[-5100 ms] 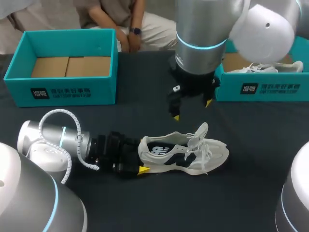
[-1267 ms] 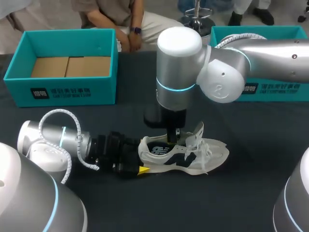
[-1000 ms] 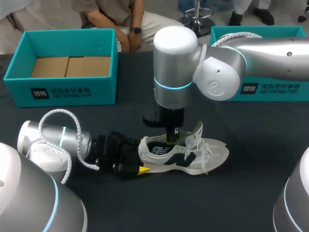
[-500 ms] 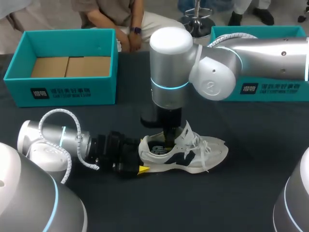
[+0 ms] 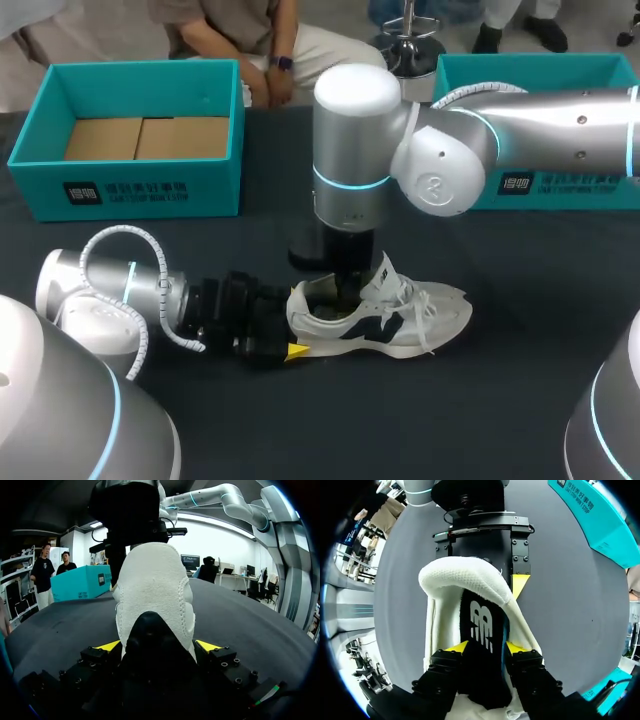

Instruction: Take the shoe out of the shoebox, open the shoe tongue, remove and reinsert the insole, then place the shoe into the shoebox

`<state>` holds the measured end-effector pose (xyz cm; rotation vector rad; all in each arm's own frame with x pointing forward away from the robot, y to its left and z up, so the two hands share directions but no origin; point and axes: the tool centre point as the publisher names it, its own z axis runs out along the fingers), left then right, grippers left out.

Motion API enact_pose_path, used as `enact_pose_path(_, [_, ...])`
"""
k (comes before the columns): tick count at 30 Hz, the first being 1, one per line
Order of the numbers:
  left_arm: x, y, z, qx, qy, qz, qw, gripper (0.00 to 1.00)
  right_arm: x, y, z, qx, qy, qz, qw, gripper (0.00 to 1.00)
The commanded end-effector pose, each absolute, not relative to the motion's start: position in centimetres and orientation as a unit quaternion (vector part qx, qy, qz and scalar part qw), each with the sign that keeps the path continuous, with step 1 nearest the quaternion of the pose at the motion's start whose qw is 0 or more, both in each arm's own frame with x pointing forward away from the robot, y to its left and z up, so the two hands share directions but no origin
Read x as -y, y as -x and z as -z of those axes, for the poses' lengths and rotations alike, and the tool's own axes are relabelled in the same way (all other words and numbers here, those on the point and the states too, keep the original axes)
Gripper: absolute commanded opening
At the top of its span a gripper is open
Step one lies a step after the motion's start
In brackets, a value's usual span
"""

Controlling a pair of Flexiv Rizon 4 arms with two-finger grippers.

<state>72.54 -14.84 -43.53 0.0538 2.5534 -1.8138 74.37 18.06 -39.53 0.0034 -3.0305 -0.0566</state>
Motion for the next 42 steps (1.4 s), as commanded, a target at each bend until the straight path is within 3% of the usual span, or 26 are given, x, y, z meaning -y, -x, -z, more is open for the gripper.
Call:
enact_pose_path(1, [15.0, -72.4, 44.0, -0.816, -0.018, 0.578, 0.005, 0.00, -19.1, -74.5, 41.8, 0.998, -0.005, 0.020, 0.067, 0.35])
enact_pose_path(3, [15.0, -72.4, 44.0, -0.816, -0.018, 0.578, 0.005, 0.00, -19.0, -74.3, 41.9, 0.997, -0.005, 0.021, 0.070, 0.00])
enact_pose_path(42, [15.0, -72.4, 44.0, -0.816, -0.018, 0.578, 0.005, 0.00, -17.1, -74.0, 34.6, 1.000, -0.001, 0.004, 0.001, 0.00])
